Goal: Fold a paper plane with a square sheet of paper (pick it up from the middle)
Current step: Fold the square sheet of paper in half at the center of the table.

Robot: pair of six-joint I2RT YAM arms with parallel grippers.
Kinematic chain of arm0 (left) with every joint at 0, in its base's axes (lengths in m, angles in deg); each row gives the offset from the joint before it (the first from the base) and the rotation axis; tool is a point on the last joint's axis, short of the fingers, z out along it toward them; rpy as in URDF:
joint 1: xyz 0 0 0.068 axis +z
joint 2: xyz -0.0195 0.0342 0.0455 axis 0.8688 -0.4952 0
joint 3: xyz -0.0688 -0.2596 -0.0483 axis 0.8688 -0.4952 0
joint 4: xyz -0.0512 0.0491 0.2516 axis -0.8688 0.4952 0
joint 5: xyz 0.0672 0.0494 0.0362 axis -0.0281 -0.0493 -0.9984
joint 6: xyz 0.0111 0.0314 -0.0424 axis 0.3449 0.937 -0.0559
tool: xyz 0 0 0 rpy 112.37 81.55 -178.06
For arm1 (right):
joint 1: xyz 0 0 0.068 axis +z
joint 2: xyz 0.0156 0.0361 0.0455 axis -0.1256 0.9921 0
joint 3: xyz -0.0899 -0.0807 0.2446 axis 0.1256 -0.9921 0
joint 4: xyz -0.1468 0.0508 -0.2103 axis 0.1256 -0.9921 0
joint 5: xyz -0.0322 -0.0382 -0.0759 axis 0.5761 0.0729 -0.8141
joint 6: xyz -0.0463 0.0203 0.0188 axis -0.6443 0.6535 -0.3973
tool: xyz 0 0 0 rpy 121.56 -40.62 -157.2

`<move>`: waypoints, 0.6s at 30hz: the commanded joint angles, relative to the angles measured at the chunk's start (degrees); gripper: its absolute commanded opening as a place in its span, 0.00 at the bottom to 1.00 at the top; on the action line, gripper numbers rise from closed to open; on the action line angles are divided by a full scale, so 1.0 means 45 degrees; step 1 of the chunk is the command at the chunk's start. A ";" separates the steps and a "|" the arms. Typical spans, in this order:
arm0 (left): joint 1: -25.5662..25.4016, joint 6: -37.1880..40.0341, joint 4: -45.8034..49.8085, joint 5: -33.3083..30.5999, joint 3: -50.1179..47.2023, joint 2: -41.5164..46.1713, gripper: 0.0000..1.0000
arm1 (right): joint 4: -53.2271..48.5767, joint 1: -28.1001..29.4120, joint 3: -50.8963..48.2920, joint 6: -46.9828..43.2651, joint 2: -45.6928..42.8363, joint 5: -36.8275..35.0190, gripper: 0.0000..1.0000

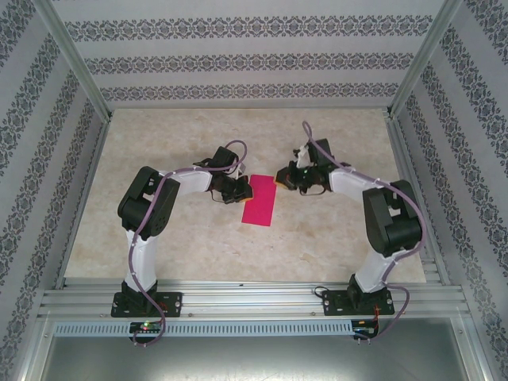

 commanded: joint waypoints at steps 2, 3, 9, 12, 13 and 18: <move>-0.0266 0.0181 0.1726 -0.0662 -0.0391 -0.0619 0.00 | 0.1551 0.1420 -0.2013 0.1065 -0.0551 -0.0628 0.01; -0.0263 0.0190 0.1706 -0.0619 -0.0381 -0.0605 0.00 | 0.1610 0.1719 -0.2323 0.1127 -0.0669 -0.0797 0.01; -0.0284 0.0191 0.1669 -0.0521 -0.0391 -0.0661 0.00 | 0.2920 0.2405 -0.3661 0.1723 -0.0492 -0.0725 0.01; -0.0284 0.0210 0.1700 -0.0522 -0.0372 -0.0659 0.00 | 0.2820 0.2406 -0.3765 0.1445 -0.0134 -0.0704 0.01; -0.0282 0.0229 0.1706 -0.0522 -0.0372 -0.0648 0.00 | 0.2478 0.2386 -0.3794 0.1272 -0.0085 -0.0879 0.01; -0.0287 0.0210 0.1686 -0.0541 -0.0425 -0.0597 0.00 | 0.1170 0.2331 -0.3940 0.0610 -0.0360 -0.1218 0.01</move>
